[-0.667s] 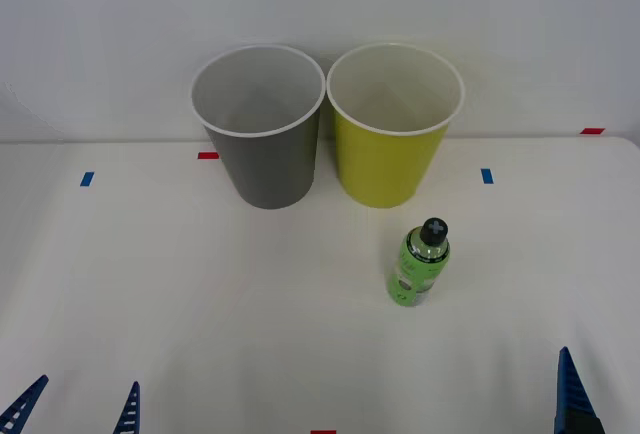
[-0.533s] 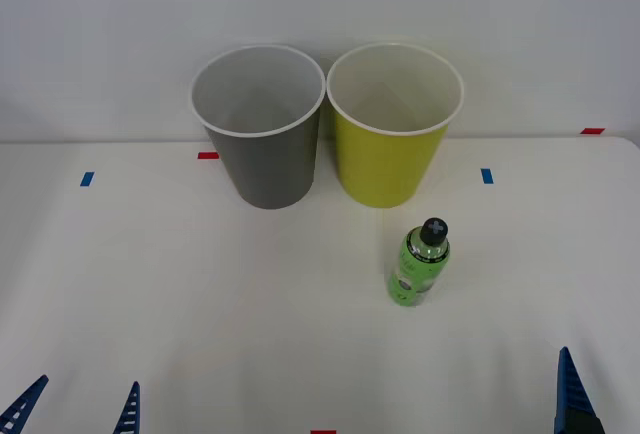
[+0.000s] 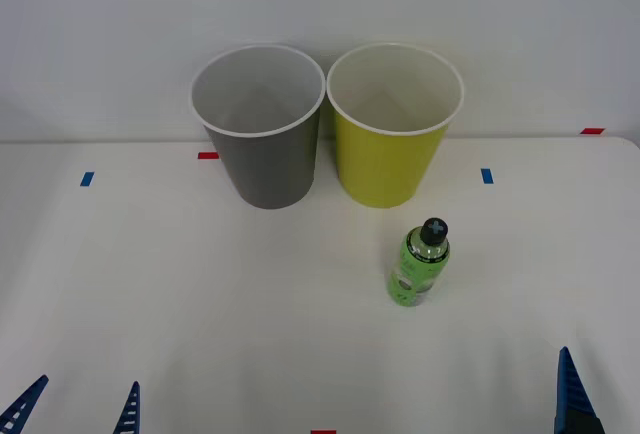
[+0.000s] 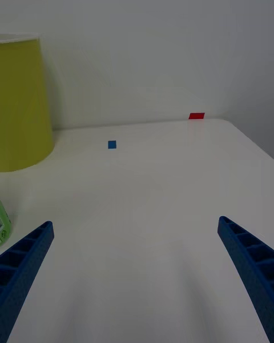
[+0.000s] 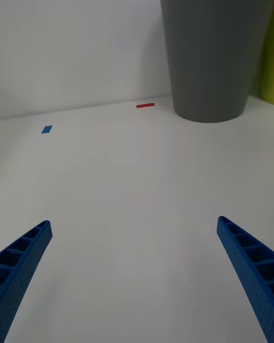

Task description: Put cans in the gray bin and PET bottles in the light green bin.

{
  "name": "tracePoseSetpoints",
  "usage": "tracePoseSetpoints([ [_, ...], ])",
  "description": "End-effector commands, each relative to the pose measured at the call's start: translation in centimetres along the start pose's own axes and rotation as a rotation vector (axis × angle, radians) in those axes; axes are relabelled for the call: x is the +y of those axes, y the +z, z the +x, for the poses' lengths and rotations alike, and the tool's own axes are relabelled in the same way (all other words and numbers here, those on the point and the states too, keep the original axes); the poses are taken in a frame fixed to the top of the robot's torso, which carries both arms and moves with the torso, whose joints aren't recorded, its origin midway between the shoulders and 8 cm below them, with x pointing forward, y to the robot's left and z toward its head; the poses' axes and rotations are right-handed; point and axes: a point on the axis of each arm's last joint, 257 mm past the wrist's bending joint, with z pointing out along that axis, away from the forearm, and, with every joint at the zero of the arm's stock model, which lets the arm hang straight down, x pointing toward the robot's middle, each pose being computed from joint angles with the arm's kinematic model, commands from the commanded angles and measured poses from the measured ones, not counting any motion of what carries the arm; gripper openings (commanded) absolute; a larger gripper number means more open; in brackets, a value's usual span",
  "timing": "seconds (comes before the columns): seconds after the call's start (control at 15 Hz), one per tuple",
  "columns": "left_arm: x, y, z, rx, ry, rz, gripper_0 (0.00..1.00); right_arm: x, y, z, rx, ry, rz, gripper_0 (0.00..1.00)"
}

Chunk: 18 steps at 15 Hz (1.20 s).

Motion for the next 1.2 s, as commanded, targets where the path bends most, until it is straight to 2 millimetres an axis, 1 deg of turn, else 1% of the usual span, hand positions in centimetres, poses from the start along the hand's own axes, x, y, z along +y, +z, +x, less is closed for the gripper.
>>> tracePoseSetpoints([
  [0.07,0.00,0.00,0.00,0.000,0.000,0.000,1.00,0.00,0.00,0.00,0.000,0.000,0.000,1.00],
  [1.2,0.00,0.00,0.00,0.000,0.000,0.000,1.00,0.00,0.00,0.00,0.000,0.000,0.000,1.00],
])
